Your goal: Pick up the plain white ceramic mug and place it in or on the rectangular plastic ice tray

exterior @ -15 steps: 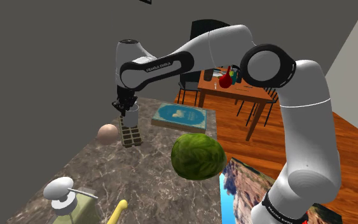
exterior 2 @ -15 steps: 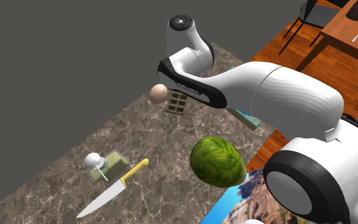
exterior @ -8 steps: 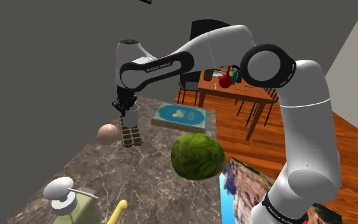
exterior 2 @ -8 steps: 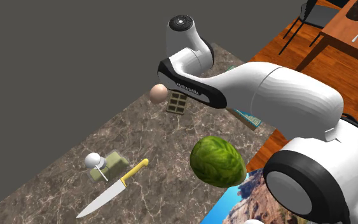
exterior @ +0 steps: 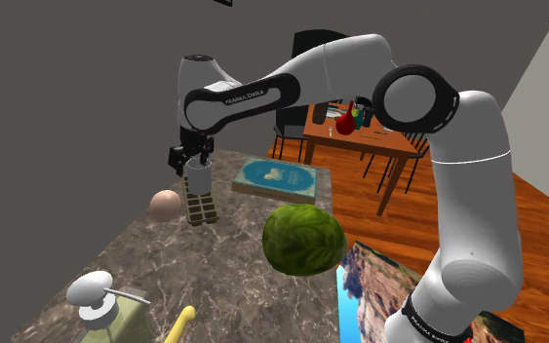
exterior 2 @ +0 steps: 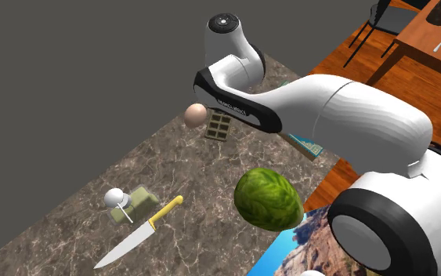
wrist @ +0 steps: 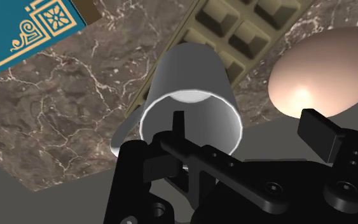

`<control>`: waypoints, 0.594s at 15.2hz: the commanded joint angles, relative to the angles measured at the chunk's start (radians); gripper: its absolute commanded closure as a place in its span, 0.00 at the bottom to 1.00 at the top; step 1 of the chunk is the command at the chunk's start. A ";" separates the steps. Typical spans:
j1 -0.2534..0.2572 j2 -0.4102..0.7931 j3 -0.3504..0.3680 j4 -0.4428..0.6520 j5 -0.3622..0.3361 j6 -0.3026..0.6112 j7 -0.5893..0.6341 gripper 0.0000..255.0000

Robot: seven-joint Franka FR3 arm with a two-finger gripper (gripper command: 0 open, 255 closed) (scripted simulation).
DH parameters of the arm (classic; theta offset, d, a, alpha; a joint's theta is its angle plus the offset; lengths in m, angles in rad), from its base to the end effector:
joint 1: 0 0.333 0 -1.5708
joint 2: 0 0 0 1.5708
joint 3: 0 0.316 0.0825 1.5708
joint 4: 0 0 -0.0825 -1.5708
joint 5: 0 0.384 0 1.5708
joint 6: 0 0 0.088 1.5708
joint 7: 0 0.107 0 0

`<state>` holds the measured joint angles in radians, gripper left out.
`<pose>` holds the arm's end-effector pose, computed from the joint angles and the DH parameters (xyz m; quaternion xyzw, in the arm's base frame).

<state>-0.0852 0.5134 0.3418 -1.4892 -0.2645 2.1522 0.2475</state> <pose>0.7007 0.1297 0.4057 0.9945 0.0392 0.0967 0.0123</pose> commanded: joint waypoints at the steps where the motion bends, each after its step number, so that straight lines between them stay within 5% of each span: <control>1: -0.002 -0.029 0.007 0.013 0.012 -0.042 -0.006 0.00; 9: -0.004 -0.042 0.010 0.020 0.017 -0.061 -0.009 0.00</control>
<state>-0.0888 0.4715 0.3517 -1.4688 -0.2477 2.0917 0.2384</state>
